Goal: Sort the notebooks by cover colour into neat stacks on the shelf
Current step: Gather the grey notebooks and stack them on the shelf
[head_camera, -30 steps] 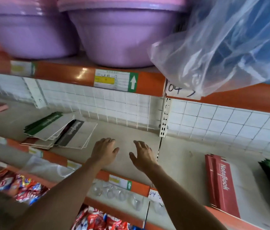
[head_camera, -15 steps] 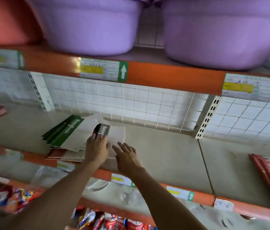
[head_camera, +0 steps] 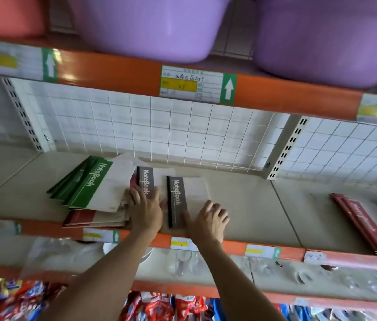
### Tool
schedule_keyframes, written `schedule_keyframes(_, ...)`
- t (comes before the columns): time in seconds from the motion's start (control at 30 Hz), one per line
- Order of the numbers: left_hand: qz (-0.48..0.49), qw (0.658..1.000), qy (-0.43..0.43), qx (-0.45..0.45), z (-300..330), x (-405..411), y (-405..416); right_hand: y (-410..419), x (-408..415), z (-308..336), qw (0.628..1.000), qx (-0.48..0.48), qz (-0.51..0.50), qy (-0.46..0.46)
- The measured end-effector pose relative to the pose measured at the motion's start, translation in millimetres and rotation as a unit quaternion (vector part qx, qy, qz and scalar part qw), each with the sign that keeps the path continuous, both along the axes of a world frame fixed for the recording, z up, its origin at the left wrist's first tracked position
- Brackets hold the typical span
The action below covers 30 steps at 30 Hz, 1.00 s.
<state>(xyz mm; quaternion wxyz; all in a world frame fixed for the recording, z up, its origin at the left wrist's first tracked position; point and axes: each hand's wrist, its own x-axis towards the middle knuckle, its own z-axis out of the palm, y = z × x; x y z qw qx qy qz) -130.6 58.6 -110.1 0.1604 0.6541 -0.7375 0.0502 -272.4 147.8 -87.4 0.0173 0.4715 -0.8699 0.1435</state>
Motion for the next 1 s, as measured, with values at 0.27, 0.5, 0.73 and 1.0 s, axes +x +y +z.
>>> schedule_keyframes(0.27,-0.017,0.999,0.022,0.023,11,6,8,-1,-10,17,0.988,0.019,-0.052,-0.144)
schedule_keyframes(0.5,-0.002,0.999,0.02,0.03,15,7,13,5,-12,13,0.987,-0.027,-0.047,-0.152)
schedule_keyframes(0.73,-0.106,0.994,-0.011,0.0,13,5,11,2,-10,11,0.99,-0.049,-0.052,-0.123)
schedule_keyframes(1.0,-0.033,0.999,-0.001,0.024,18,0,11,-5,-8,4,0.99,-0.074,-0.07,-0.095)
